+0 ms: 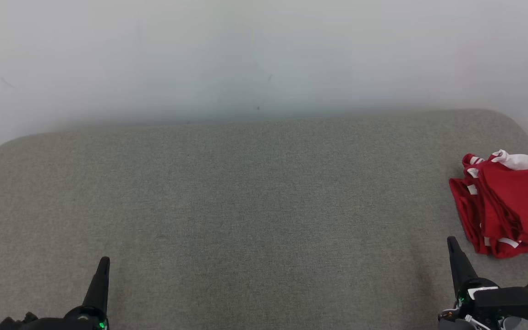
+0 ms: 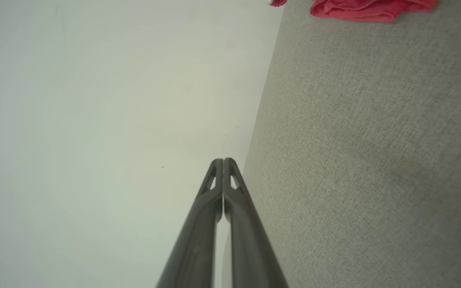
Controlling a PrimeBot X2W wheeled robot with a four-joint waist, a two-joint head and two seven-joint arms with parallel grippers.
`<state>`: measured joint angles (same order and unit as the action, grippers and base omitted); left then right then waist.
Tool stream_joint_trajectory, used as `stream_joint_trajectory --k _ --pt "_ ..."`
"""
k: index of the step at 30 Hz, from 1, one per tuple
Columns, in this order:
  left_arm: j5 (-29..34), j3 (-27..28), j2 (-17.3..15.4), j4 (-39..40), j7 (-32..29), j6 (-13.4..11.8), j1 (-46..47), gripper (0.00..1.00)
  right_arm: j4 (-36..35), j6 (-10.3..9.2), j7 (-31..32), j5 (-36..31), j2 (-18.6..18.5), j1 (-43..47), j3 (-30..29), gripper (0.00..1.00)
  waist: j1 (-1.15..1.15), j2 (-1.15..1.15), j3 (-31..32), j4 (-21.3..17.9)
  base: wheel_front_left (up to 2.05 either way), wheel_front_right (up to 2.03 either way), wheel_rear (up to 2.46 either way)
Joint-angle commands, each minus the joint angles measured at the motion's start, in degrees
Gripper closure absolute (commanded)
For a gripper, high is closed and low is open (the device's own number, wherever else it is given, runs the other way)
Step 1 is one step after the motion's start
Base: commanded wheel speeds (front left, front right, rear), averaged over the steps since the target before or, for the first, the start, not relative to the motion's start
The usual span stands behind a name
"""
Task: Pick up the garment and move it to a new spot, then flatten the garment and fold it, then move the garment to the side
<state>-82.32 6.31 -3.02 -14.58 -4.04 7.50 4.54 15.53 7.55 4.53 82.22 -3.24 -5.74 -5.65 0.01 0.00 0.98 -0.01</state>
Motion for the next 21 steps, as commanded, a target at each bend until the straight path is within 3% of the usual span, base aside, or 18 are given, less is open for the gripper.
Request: stream_joint_trajectory --k 1,21 --pt "-1.2 0.2 0.0 0.4 -0.2 0.0 1.0 1.0 -0.5 -0.09 0.3 1.0 0.1 -0.6 -0.3 1.0 -0.01 0.0 0.0 0.0 0.0 0.0 0.0" --pt "-9.1 0.4 0.1 0.4 -2.4 0.0 2.3 1.0 -1.3 -0.11 2.0 9.0 0.4 -1.0 -1.0 1.0 -0.01 0.0 -0.9 0.0 0.0 0.0 0.0"
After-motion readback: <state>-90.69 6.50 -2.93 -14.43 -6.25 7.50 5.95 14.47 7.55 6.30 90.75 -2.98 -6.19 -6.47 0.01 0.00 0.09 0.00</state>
